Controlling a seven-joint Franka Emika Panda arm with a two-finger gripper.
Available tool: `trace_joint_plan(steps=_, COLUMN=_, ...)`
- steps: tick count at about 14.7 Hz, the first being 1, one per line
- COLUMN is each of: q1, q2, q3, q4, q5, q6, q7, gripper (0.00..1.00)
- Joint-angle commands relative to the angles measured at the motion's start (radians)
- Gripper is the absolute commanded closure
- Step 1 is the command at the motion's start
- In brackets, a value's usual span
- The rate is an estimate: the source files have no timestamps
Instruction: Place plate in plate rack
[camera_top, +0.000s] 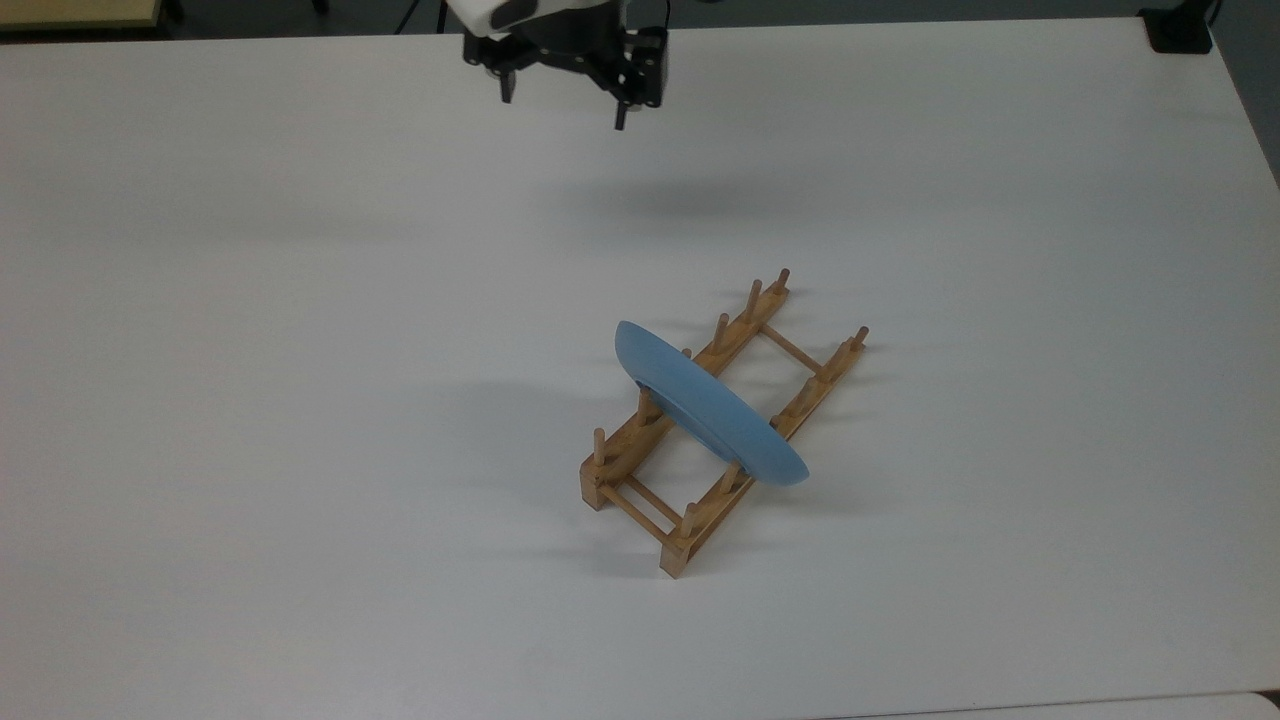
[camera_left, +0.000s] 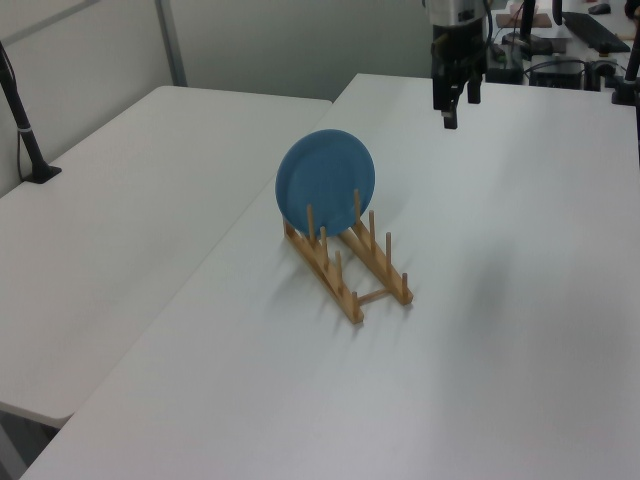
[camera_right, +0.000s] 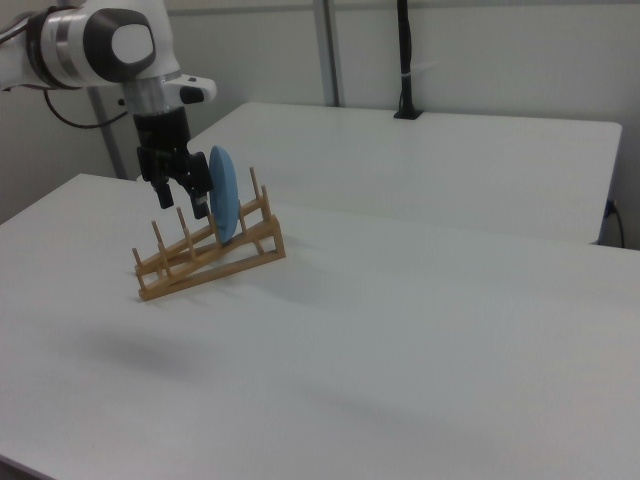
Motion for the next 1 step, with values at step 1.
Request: trace_joint_plan(steps=1, q1=-0.060, q2=-0.045, q3=0.004, q4=-0.051, q5=0.021, q6=0.010, q7=-0.032, gripper=0.00)
